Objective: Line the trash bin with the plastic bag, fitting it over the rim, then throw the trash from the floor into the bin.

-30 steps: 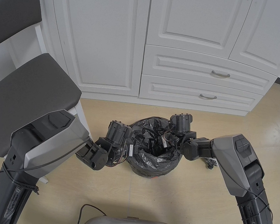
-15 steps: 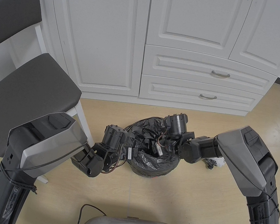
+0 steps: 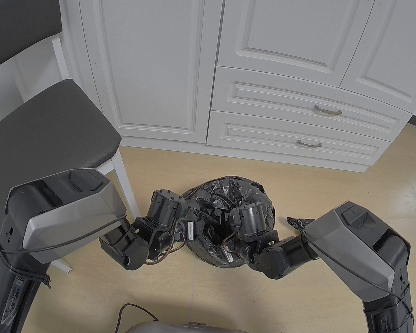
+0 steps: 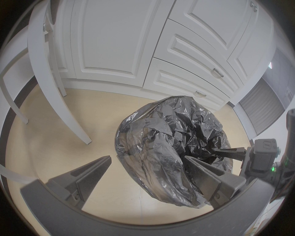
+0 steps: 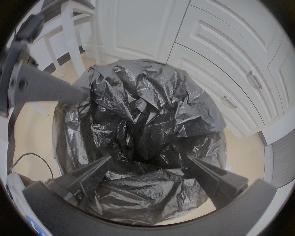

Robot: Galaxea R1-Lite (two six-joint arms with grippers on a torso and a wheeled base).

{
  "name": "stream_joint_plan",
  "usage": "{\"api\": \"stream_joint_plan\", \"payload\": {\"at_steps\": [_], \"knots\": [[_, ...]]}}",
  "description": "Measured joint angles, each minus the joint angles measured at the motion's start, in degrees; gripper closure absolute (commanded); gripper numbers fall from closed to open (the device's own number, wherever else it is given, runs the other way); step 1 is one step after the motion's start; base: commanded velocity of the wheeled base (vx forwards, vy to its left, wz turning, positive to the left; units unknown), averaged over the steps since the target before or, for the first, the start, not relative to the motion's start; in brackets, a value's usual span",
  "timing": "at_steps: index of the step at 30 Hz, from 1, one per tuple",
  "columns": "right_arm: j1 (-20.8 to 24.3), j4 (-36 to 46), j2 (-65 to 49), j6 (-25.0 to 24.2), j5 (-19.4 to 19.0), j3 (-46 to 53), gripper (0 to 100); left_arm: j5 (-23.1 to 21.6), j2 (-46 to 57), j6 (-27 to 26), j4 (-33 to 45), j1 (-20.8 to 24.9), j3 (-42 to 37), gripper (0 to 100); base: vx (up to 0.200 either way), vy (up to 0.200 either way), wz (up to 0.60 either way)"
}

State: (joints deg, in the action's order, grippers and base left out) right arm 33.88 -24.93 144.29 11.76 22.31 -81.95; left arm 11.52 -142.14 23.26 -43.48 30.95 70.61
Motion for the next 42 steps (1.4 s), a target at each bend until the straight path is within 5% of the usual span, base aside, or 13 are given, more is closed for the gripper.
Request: {"api": "stream_joint_plan", "payload": {"at_steps": [6, 20, 30, 42], "knots": [[0.4, -6.4, 0.0, 0.5, 0.2, 2.1, 0, -1.0, 2.8, 1.7, -0.1, -0.7, -1.7, 0, 0.0, 0.0, 0.0], [-3.7, -7.7, -6.7, -1.5, 0.0, 4.8, 0, -5.0, 6.9, 1.6, -1.7, -8.8, -6.8, 0, 0.0, 0.0, 0.0], [-7.9, -10.6, -10.8, -4.8, -0.6, 9.7, 0, -6.0, -1.7, 1.1, 0.4, -11.2, 5.7, 0, 0.0, 0.0, 0.0], [-15.9, -21.5, -11.1, -8.4, -4.5, 16.1, 0, -5.9, -11.3, 0.7, 12.2, -11.0, 22.8, 0, 0.0, 0.0, 0.0]]}}
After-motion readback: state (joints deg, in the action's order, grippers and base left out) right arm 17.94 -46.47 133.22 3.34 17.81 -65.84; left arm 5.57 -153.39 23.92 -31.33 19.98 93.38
